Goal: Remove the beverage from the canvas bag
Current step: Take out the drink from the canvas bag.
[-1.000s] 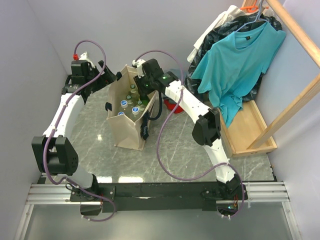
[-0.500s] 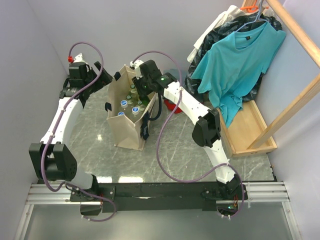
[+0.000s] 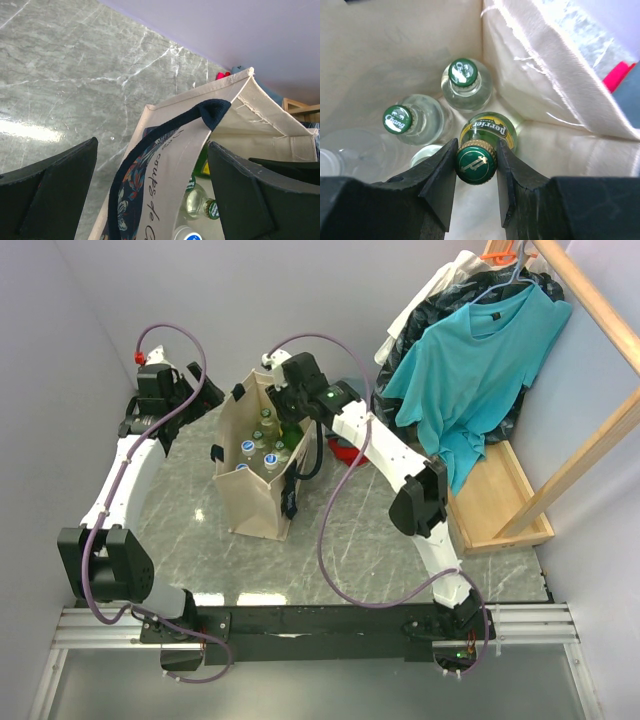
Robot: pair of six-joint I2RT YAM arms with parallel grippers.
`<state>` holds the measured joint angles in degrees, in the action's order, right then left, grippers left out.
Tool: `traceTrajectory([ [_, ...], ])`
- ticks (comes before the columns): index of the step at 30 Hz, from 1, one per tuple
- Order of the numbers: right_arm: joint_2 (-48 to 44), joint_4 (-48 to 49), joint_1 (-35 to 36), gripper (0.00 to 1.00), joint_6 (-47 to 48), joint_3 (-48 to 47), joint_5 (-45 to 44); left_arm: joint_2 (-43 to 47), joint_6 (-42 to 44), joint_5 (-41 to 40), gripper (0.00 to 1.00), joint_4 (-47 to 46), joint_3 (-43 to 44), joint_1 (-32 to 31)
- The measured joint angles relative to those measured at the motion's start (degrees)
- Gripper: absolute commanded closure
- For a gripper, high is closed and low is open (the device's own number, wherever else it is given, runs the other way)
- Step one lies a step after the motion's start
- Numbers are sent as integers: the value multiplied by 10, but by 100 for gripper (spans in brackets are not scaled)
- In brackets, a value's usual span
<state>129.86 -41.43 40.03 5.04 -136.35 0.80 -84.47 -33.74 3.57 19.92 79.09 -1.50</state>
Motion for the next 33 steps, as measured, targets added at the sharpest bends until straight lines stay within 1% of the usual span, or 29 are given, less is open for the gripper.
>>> traceTrajectory([
  [15,-25,2,3,100,0,0,-4,0,0,0,4,0,0,0],
  [25,-85,-2,13,100,8,0,-12,0,-2,1,4,0,0,0],
  [33,-113,-3,20,100,9,0,-12,0,-2,1,4,0,0,0],
])
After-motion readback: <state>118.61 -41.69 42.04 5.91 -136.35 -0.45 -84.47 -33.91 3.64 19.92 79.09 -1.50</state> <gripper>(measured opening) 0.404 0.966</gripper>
